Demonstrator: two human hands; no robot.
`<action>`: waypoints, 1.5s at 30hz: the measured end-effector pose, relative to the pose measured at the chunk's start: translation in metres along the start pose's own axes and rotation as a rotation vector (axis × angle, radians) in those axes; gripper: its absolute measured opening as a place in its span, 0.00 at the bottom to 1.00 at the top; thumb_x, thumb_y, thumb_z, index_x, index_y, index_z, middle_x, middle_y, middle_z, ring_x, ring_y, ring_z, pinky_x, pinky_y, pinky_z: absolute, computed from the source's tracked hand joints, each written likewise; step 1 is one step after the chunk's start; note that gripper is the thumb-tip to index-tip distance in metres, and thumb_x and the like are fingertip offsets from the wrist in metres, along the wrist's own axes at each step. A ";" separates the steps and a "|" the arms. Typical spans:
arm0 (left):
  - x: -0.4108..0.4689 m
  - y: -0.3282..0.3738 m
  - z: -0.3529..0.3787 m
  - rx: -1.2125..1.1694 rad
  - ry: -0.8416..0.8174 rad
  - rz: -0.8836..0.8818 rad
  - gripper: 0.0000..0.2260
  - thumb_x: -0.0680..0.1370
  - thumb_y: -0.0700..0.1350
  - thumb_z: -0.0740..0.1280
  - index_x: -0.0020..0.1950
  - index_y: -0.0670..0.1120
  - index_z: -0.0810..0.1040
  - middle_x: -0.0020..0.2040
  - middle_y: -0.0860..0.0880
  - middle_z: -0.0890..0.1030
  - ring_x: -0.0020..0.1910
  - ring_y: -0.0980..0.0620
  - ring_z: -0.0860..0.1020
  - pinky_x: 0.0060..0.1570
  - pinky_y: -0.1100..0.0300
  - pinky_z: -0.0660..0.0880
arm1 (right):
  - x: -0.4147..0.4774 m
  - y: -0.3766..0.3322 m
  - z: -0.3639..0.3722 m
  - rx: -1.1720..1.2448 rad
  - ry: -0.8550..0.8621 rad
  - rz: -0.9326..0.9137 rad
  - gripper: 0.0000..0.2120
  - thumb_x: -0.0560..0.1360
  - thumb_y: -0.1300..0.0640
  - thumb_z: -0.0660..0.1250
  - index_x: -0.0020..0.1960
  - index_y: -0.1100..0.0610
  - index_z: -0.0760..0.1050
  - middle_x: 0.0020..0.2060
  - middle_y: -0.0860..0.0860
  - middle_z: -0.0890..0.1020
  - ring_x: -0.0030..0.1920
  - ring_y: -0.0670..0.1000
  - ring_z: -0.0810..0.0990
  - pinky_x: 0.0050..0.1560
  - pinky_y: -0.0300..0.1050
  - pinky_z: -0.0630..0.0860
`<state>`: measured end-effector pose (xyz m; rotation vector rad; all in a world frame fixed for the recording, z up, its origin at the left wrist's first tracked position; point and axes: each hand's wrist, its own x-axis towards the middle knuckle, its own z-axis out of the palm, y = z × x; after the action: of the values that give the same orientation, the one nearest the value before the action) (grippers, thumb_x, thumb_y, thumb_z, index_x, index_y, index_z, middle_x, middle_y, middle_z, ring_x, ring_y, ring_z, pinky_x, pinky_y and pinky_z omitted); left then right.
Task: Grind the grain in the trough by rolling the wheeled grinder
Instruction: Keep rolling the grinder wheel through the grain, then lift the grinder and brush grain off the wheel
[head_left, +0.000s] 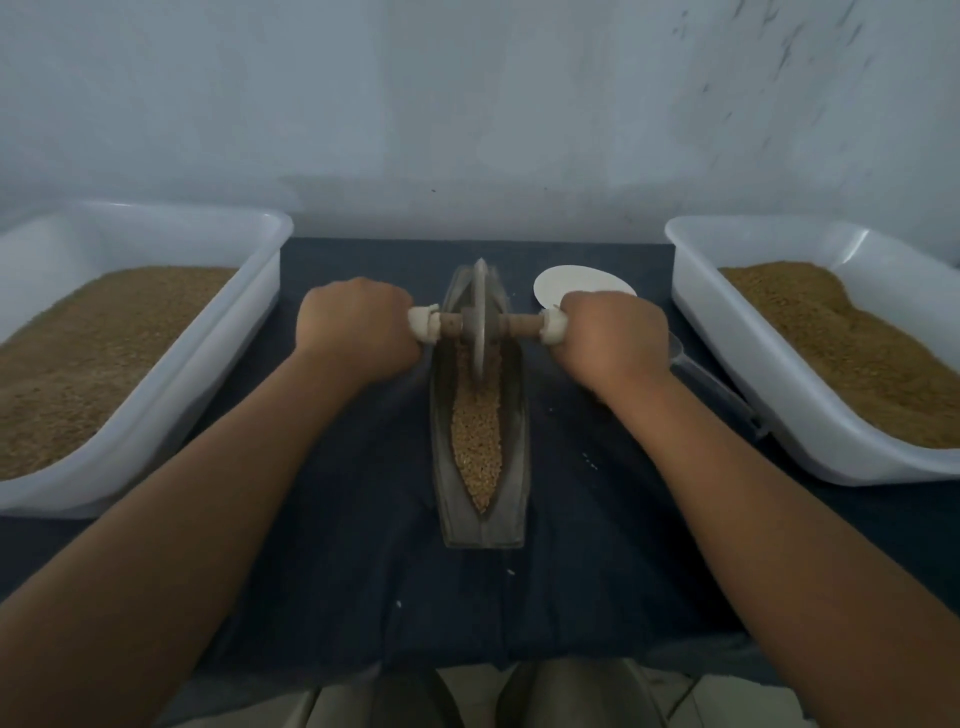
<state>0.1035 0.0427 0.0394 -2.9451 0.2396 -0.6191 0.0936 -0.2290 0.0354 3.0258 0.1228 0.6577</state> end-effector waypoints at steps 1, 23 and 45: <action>-0.003 0.001 -0.003 -0.002 -0.005 -0.002 0.16 0.75 0.59 0.64 0.32 0.51 0.72 0.30 0.54 0.71 0.27 0.51 0.69 0.30 0.61 0.61 | 0.002 0.000 -0.002 0.010 -0.024 -0.003 0.17 0.79 0.42 0.62 0.41 0.53 0.76 0.31 0.48 0.74 0.32 0.54 0.71 0.31 0.42 0.57; -0.021 -0.001 -0.011 0.009 -0.023 0.052 0.14 0.73 0.59 0.64 0.33 0.53 0.68 0.29 0.55 0.69 0.29 0.50 0.70 0.33 0.58 0.66 | -0.011 0.008 -0.015 0.011 -0.226 -0.041 0.13 0.76 0.42 0.62 0.40 0.50 0.77 0.35 0.46 0.78 0.35 0.52 0.73 0.33 0.44 0.62; -0.099 -0.006 -0.002 -0.349 0.019 -0.201 0.23 0.77 0.68 0.61 0.30 0.55 0.71 0.25 0.58 0.72 0.25 0.57 0.71 0.29 0.63 0.63 | -0.059 0.057 -0.098 0.600 0.138 0.133 0.12 0.81 0.36 0.61 0.49 0.42 0.76 0.41 0.39 0.81 0.42 0.40 0.81 0.40 0.44 0.76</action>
<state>0.0137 0.0658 0.0039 -3.3297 0.0560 -0.6943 0.0028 -0.2884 0.1034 3.5784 0.1464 1.0001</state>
